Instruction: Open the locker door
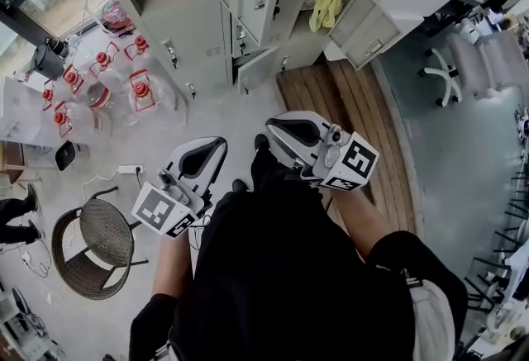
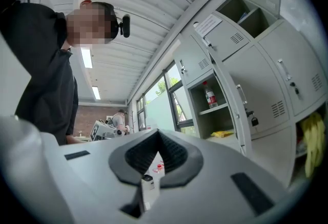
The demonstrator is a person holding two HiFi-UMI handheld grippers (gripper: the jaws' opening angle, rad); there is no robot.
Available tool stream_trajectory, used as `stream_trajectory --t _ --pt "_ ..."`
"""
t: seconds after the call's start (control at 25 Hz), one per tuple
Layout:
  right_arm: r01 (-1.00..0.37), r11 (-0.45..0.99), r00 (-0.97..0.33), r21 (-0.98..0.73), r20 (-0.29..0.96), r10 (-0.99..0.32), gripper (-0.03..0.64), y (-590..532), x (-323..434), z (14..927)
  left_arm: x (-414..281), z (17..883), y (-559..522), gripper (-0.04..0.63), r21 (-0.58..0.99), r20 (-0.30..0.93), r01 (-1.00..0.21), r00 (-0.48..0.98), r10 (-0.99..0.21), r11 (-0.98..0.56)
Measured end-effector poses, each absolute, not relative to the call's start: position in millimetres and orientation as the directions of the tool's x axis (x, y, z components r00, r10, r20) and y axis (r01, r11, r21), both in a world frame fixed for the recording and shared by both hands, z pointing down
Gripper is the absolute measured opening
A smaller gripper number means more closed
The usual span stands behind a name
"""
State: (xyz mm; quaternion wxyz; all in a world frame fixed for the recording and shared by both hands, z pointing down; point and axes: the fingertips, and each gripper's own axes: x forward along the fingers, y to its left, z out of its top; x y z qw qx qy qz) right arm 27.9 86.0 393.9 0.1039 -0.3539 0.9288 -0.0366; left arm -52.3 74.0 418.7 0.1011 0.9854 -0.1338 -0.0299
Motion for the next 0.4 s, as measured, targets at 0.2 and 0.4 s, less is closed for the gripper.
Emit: stream_trajectory --t 0.2,0.4 --pt "-0.673 0.723 -0.706 -0.158 -0.155 -0.691 0.011 78.0 27.8 401.4 -63.0 426.2 71.0 0.011 0.219 -0.022 -0.274 0.958 -0.286 -0.937" --pt "-0.672 0.728 -0.711 -0.134 -0.156 -0.685 0.011 59.0 23.9 397.7 -66.9 422.1 51.6 0.011 0.211 -0.057 -0.295 0.948 -0.313 -0.932"
